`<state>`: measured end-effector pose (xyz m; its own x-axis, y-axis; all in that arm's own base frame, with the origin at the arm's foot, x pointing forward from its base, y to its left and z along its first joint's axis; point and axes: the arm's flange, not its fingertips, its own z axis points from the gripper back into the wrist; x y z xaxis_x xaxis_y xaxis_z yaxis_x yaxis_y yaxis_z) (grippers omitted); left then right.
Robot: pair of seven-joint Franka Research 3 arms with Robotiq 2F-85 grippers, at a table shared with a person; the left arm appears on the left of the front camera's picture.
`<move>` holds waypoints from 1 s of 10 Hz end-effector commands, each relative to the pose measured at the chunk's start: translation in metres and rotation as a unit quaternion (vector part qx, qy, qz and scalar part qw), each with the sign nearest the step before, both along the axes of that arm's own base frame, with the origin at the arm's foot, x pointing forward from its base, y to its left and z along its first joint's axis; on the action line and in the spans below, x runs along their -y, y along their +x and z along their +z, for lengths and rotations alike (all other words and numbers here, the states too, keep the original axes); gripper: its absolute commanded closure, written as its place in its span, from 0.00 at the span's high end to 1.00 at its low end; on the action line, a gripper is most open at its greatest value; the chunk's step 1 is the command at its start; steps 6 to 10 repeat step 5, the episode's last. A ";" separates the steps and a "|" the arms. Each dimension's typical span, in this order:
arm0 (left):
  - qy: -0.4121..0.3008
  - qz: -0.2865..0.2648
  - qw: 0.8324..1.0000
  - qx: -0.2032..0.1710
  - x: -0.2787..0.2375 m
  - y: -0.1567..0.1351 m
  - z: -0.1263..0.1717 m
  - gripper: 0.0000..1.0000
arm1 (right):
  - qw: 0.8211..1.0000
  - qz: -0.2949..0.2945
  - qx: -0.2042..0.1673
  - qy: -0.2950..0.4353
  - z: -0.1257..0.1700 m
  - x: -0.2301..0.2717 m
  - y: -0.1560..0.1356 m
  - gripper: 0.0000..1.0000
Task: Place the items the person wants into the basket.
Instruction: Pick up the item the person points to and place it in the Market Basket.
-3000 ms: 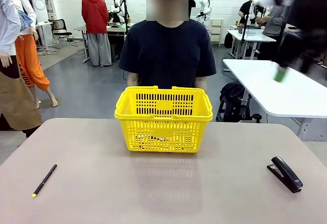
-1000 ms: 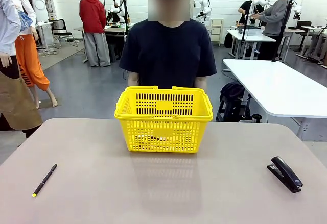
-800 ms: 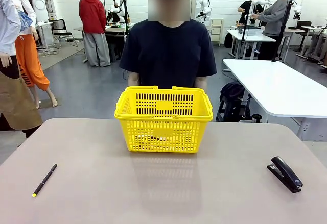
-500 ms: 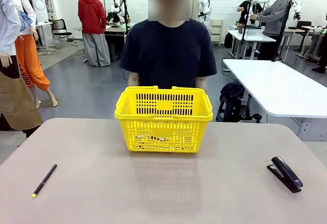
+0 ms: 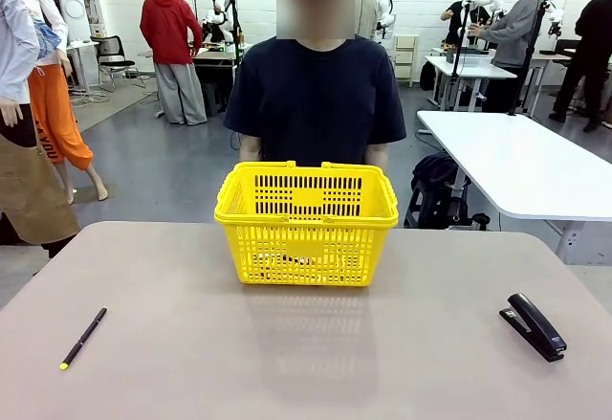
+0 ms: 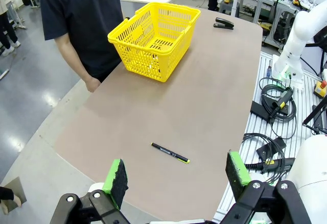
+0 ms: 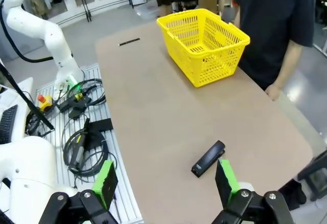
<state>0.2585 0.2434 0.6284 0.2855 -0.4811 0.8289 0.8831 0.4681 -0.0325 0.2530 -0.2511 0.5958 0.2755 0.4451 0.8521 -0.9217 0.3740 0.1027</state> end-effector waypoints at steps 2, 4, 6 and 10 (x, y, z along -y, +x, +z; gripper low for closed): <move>-0.003 -0.007 1.000 0.010 -0.002 -0.001 0.000 1.00 | 1.000 0.008 0.010 0.005 0.005 0.000 -0.001 1.00; -0.003 -0.007 1.000 0.010 -0.002 -0.001 0.000 1.00 | 1.000 0.008 0.010 0.005 0.005 0.000 -0.001 1.00; -0.003 -0.007 1.000 0.010 -0.002 -0.001 0.000 1.00 | 1.000 0.008 0.010 0.005 0.005 0.000 -0.001 1.00; -0.003 -0.007 1.000 0.010 -0.002 -0.001 0.000 1.00 | 1.000 0.008 0.010 0.005 0.005 0.000 -0.001 1.00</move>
